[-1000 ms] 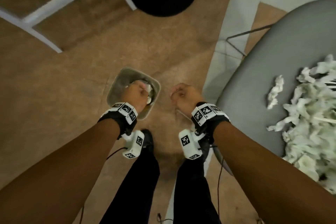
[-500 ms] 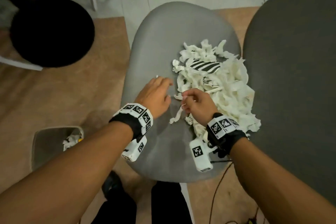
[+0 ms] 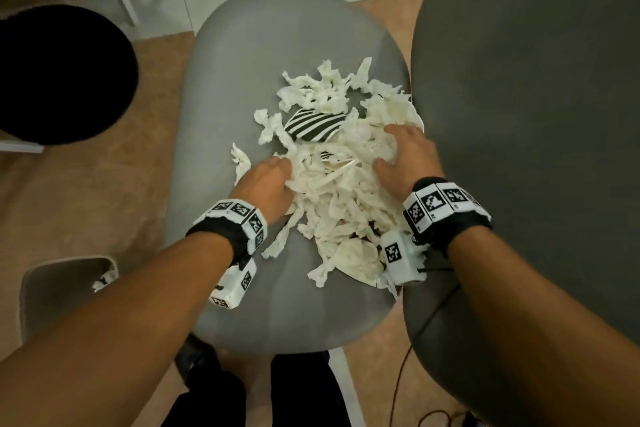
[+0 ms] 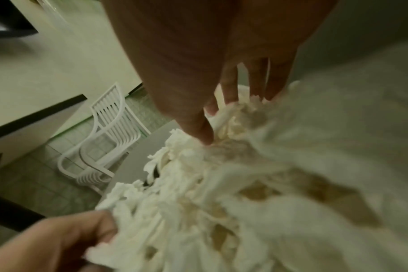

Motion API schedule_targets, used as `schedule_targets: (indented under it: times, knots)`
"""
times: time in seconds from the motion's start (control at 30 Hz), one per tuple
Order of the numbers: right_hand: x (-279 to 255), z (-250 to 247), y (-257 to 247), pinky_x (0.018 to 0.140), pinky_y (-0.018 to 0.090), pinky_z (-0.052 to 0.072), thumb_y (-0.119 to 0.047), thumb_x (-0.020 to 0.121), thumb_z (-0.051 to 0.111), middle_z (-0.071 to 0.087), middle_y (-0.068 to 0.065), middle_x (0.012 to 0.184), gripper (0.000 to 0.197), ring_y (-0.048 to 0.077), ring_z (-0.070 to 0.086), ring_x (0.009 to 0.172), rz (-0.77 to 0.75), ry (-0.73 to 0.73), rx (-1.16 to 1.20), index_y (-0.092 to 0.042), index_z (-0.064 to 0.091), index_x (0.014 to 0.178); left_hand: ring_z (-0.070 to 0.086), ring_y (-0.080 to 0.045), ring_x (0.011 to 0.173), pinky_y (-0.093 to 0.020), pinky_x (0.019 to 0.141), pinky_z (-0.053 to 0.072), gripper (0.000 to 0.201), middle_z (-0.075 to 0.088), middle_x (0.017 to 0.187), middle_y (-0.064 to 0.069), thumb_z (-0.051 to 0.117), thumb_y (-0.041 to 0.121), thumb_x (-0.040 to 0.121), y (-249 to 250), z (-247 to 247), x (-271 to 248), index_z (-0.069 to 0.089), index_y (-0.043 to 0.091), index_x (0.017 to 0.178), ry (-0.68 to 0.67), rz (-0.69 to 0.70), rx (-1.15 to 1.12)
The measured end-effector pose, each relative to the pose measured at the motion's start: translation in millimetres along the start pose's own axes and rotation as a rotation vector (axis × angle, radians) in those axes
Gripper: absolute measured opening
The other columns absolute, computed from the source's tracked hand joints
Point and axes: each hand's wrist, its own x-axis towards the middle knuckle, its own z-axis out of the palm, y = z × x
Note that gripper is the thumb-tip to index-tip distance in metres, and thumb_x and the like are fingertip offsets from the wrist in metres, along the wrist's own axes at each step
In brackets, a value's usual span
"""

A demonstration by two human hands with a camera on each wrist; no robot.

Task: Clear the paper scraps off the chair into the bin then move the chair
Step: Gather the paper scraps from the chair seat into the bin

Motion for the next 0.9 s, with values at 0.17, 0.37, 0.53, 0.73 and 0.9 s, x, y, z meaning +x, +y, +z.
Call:
schedule_targets:
  times: [0.17, 0.37, 0.53, 0.73, 0.9]
  knots:
    - [5, 6, 2, 0.106, 0.048, 0.037, -0.027, 0.096, 0.051, 0.064, 0.008, 0.124, 0.038, 0.034, 0.052, 0.121, -0.106, 0.015, -0.178, -0.033, 0.054, 0.133, 0.053, -0.029, 0.113, -0.042, 0.09, 0.049, 0.069, 0.052, 0.127, -0.007, 0.062, 0.046, 0.079, 11, 3, -13, 0.032, 0.021, 0.136, -0.029, -0.082, -0.049]
    - [4, -2, 2, 0.085, 0.032, 0.047, -0.019, 0.098, 0.045, 0.065, 0.009, 0.109, 0.027, 0.028, 0.06, 0.101, -0.091, 0.107, 0.167, -0.021, 0.065, 0.116, 0.049, -0.034, 0.114, -0.043, 0.087, 0.048, 0.027, 0.052, 0.117, -0.013, 0.051, 0.024, 0.093, 10, 10, -3, 0.054, 0.011, 0.116, 0.007, -0.093, 0.073]
    - [-1, -10, -10, 0.079, 0.034, 0.041, -0.028, 0.096, 0.038, 0.063, 0.009, 0.102, 0.026, 0.03, 0.056, 0.099, -0.021, 0.113, 0.301, -0.01, 0.056, 0.093, 0.051, -0.016, 0.101, -0.029, 0.087, 0.046, 0.013, 0.052, 0.113, 0.002, 0.059, 0.019, 0.082, 6, -7, -12, 0.063, 0.008, 0.087, 0.223, -0.046, -0.208]
    - [-11, 4, -12, 0.084, 0.035, 0.046, -0.027, 0.102, 0.043, 0.062, 0.007, 0.104, 0.025, 0.027, 0.057, 0.1, -0.088, 0.026, 0.188, -0.013, 0.053, 0.12, 0.045, -0.022, 0.056, -0.028, 0.055, 0.032, 0.021, 0.046, 0.061, 0.005, 0.048, -0.01, 0.074, 2, -32, -17, 0.048, 0.011, 0.071, 0.391, -0.133, -0.356]
    - [-22, 16, -8, 0.098, 0.047, 0.048, -0.05, 0.096, 0.046, 0.054, 0.008, 0.129, 0.049, 0.031, 0.055, 0.119, -0.133, -0.13, -0.145, -0.024, 0.044, 0.137, 0.054, -0.023, 0.065, -0.034, 0.057, 0.045, 0.044, 0.056, 0.086, -0.003, 0.045, 0.002, 0.078, -2, -31, -31, 0.035, 0.023, 0.115, 0.345, -0.194, -0.492]
